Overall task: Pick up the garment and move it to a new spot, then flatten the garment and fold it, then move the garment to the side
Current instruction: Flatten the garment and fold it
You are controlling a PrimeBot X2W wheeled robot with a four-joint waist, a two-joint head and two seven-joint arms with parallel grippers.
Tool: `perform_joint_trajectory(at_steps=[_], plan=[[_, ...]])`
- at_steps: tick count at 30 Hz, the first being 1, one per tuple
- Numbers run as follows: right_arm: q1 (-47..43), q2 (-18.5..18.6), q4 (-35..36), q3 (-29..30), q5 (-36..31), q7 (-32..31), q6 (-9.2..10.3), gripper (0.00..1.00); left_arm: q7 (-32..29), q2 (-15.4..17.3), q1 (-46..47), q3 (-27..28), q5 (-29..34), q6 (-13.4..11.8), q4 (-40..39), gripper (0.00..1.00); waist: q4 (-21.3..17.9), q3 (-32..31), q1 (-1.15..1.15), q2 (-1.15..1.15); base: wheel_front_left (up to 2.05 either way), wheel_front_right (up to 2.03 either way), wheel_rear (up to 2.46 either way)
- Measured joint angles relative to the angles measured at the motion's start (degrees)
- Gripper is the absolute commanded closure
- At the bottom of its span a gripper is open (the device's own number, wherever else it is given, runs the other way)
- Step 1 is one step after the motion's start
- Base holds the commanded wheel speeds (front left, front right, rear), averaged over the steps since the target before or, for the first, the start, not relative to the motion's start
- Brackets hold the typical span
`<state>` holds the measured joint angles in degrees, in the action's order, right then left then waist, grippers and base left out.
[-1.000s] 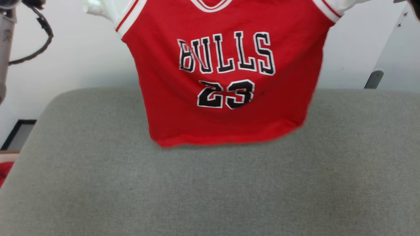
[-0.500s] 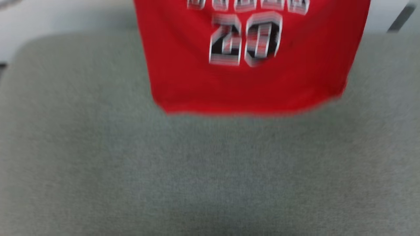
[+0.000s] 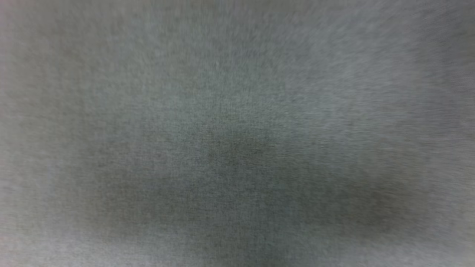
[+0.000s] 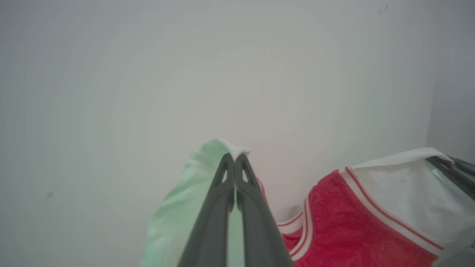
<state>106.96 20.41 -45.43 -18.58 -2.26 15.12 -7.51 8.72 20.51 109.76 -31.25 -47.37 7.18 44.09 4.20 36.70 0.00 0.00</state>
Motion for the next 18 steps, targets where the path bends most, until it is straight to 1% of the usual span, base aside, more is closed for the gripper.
perform_joint_trajectory(at_steps=[4, 9, 11, 13, 14, 16, 18], plan=[[-6.40, 0.49, 1.60, -1.55, 1.10, -0.05, 0.00, 1.00, 0.66, 0.32, -6.28, -5.01, -4.75, 0.15, -3.00, 1.00, 1.47, 5.08, 0.00, 0.00, 0.00, 0.00, 0.00], [-11.49, 2.02, 4.59, -5.59, 4.83, -0.05, -0.01, 1.00, 0.27, 3.14, -10.62, -10.85, -7.84, 0.15, -5.81, 1.00, 4.09, 8.06, 0.00, 0.00, 0.00, 0.00, 0.00], [-13.01, 3.26, 5.38, -6.65, 6.71, -0.05, -0.01, 1.00, -0.47, 3.89, -11.96, -11.99, -10.82, 0.15, -7.13, 1.00, 5.02, 8.21, 0.00, 0.00, 0.00, 0.00, 0.00], [-15.11, 4.56, 6.00, -8.18, 9.33, -0.05, -0.01, 1.00, -0.64, 5.24, -13.60, -13.60, -11.96, 0.15, -8.89, 1.00, 5.62, 7.60, 0.00, 0.00, 0.00, 0.00, 0.00], [-16.24, 5.22, 6.22, -8.65, 10.67, -0.05, -0.01, 1.00, -0.97, 5.87, -14.36, -14.04, -13.82, 0.15, -9.80, 1.00, 5.90, 7.10, 0.00, 0.00, 0.00, 0.00, 0.00], [-18.35, 7.03, 7.26, -9.82, 13.34, -0.05, -0.01, 1.00, -1.43, 8.14, -16.06, -16.02, -14.38, 0.15, -11.70, 1.00, 6.43, 5.86, 0.00, 0.00, 0.00, 0.00, 0.00], [-21.66, 8.44, 8.31, -10.15, 17.14, -0.08, -0.01, 1.00, -2.23, 10.23, -19.12, -17.82, -16.39, 0.15, -13.45, 1.00, 6.84, 4.32, 0.00, 0.00, 0.00, 0.00, 0.00]])
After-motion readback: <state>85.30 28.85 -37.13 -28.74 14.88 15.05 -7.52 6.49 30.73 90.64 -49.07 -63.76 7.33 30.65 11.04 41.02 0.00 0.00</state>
